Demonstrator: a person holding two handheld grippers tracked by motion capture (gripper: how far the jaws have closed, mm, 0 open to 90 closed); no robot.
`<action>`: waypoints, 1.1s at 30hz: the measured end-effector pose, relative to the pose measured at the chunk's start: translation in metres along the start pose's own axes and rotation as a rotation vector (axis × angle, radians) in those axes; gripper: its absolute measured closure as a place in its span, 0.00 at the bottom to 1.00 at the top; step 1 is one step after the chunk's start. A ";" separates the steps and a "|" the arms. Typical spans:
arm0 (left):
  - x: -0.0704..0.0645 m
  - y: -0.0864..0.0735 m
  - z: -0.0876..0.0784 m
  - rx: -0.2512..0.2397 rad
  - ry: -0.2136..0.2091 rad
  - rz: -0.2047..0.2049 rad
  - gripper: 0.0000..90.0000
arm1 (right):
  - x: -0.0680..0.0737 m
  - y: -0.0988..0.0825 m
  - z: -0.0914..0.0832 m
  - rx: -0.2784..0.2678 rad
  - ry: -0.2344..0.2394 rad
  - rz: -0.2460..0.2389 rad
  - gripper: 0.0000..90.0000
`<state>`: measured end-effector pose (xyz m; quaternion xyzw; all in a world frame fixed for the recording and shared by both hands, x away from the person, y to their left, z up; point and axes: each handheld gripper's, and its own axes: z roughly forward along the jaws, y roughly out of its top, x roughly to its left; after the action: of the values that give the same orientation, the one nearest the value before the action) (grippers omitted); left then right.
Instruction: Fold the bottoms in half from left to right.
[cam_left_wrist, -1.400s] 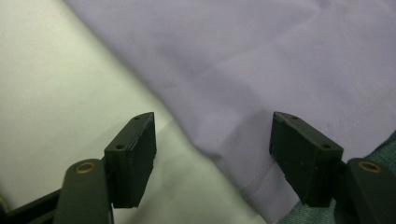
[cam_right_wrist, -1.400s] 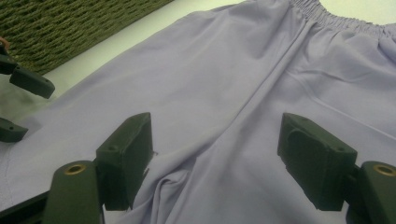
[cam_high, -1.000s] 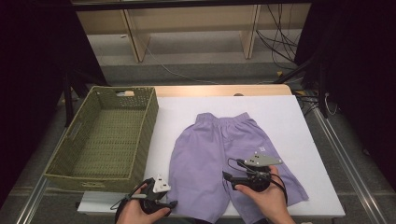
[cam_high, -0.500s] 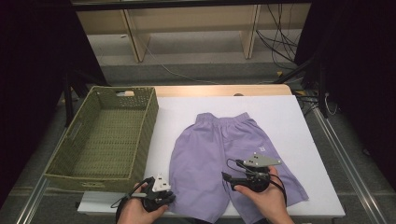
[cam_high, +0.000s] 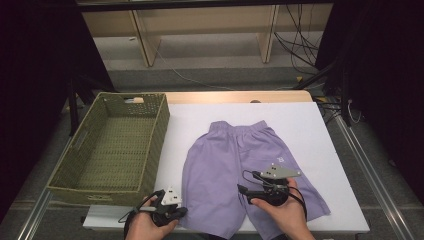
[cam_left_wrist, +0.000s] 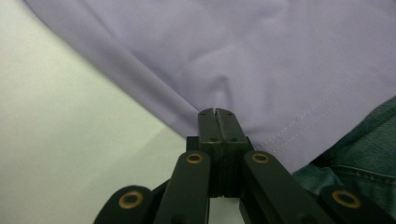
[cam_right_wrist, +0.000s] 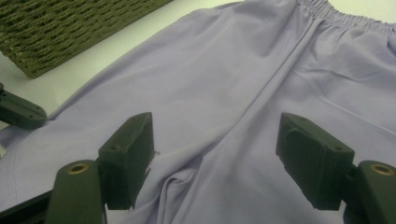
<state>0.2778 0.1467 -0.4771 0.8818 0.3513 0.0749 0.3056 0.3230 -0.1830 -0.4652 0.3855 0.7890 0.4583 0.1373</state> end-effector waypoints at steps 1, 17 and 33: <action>-0.001 0.000 -0.003 -0.008 -0.003 -0.001 1.00 | 0.000 0.000 0.000 0.001 0.002 0.002 0.32; -0.004 -0.012 -0.020 -0.052 -0.041 -0.016 1.00 | 0.011 0.063 0.052 0.031 0.049 -0.071 0.33; -0.005 -0.012 -0.020 -0.064 -0.055 0.006 1.00 | -0.015 0.130 0.155 0.161 0.008 -0.029 0.35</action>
<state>0.2603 0.1600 -0.4683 0.8744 0.3377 0.0627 0.3428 0.4837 -0.0613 -0.4430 0.3820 0.8293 0.3929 0.1094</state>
